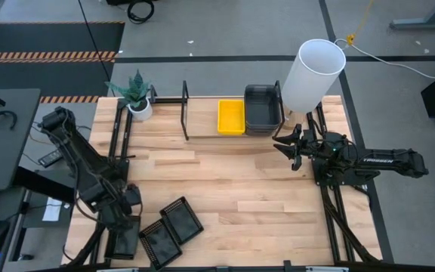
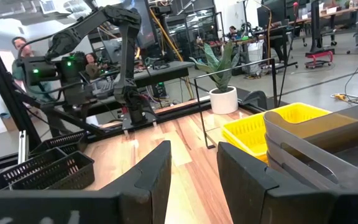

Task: Stack baskets on shelf by color
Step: Stack the left black bin on the right black bin

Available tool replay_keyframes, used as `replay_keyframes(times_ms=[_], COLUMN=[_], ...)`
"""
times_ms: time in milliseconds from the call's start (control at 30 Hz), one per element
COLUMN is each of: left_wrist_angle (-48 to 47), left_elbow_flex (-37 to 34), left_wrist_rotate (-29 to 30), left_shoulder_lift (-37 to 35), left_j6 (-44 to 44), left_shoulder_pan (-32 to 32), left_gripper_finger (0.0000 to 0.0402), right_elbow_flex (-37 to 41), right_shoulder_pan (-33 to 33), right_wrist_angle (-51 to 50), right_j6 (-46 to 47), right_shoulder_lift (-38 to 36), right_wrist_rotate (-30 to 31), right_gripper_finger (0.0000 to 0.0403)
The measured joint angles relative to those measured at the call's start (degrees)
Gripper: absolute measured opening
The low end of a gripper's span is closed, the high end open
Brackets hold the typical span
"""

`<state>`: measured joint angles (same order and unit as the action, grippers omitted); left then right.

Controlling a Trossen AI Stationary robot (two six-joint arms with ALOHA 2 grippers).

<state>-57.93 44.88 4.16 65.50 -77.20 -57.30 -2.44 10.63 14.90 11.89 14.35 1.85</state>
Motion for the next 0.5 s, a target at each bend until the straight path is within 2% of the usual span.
replay_keyframes(times_ms=[300,500], left_wrist_angle=[2.5,7.5], left_elbow_flex=[-2.6,-4.3], left_wrist_rotate=[-1.1,-2.7], left_shoulder_lift=[1.1,2.8], left_j6=[1.8,7.8], left_shoulder_pan=[0.6,0.5], left_gripper_finger=[0.0159,0.0175], right_elbow_flex=[0.0,0.0], right_shoulder_pan=[0.0,0.0], right_wrist_angle=[0.0,0.0], right_j6=[0.0,0.0], right_shoulder_lift=[0.0,0.0], right_wrist_rotate=[0.0,0.0], right_gripper_finger=[0.0135,0.0135])
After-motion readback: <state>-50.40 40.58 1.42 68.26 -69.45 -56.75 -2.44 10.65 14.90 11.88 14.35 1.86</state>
